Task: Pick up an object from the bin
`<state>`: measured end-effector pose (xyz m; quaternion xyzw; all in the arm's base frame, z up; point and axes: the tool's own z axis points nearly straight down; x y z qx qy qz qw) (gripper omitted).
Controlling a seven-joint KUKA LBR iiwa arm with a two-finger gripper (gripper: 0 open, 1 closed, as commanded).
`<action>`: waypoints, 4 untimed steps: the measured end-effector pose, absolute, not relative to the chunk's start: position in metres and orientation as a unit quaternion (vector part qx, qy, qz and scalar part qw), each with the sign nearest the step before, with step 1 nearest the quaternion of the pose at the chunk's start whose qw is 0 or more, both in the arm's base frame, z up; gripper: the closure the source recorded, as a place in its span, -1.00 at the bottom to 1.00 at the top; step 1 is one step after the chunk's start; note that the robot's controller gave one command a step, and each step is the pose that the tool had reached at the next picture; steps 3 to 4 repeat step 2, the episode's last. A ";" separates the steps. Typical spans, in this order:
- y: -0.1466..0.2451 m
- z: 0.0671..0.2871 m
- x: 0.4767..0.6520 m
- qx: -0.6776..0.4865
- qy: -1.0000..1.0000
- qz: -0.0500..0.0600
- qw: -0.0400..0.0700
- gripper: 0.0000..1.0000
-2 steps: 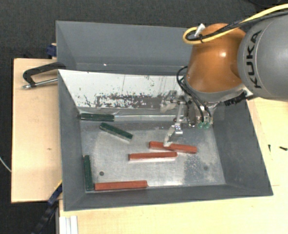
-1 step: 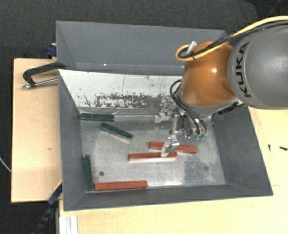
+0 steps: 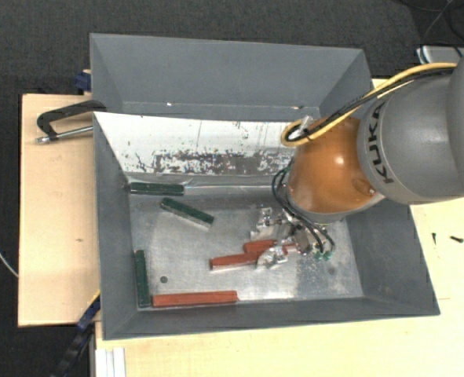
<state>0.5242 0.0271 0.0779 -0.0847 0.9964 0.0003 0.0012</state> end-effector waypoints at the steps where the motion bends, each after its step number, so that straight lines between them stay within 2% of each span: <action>1: 0.027 0.078 0.524 -0.085 0.996 0.000 0.001 1.00; 2: 0.020 0.216 0.521 -0.071 0.997 0.000 0.003 1.00; 4: 0.020 0.216 0.521 -0.071 0.997 0.000 0.003 1.00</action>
Offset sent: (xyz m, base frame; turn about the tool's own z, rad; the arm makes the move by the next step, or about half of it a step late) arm -0.0044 -0.0078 0.1367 0.0268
